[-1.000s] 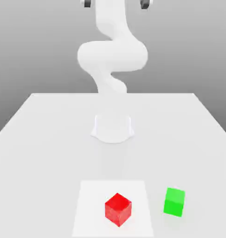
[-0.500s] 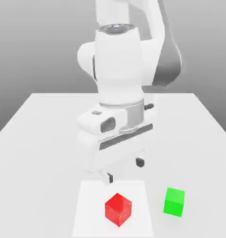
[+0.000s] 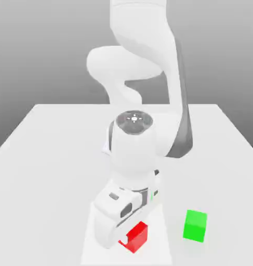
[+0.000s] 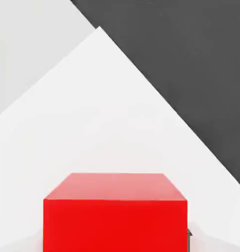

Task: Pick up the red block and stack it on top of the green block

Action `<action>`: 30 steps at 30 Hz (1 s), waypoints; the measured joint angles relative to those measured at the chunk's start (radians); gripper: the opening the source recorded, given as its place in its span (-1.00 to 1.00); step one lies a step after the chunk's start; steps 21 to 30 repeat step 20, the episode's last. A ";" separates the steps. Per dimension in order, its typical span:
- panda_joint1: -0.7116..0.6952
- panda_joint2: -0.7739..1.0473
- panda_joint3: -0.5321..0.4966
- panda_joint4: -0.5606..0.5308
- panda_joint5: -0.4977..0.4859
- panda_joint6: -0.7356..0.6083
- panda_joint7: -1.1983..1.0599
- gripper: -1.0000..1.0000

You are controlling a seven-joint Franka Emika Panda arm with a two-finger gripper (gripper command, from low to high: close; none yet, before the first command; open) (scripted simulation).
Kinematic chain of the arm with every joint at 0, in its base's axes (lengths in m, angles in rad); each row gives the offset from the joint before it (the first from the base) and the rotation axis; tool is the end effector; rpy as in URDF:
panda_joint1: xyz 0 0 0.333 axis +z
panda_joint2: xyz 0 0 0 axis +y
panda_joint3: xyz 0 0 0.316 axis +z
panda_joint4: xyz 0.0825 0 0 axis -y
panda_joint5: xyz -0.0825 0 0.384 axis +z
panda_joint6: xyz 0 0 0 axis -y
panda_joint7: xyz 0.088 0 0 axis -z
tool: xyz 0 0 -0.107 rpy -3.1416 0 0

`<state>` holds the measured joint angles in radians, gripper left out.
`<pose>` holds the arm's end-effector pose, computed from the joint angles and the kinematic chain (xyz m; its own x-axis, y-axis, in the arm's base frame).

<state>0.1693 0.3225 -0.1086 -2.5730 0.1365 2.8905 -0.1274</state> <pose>0.4392 0.0148 0.1478 0.9981 0.0613 -0.0010 0.0613 -0.9981 0.0006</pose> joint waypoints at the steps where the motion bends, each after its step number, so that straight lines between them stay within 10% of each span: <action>1: 0.007 -0.025 -0.009 -0.004 -0.011 -0.020 0.008 -1.00; 10: 0.232 -0.285 0.081 -0.042 -0.123 -0.241 0.194 -1.00; 15: 0.262 -0.172 0.088 -0.039 -0.127 -0.129 0.227 -1.00; 16: 0.261 -0.138 0.090 -0.038 -0.126 -0.097 0.226 1.00; 30: 0.261 -0.138 0.090 -0.038 -0.126 -0.097 0.226 1.00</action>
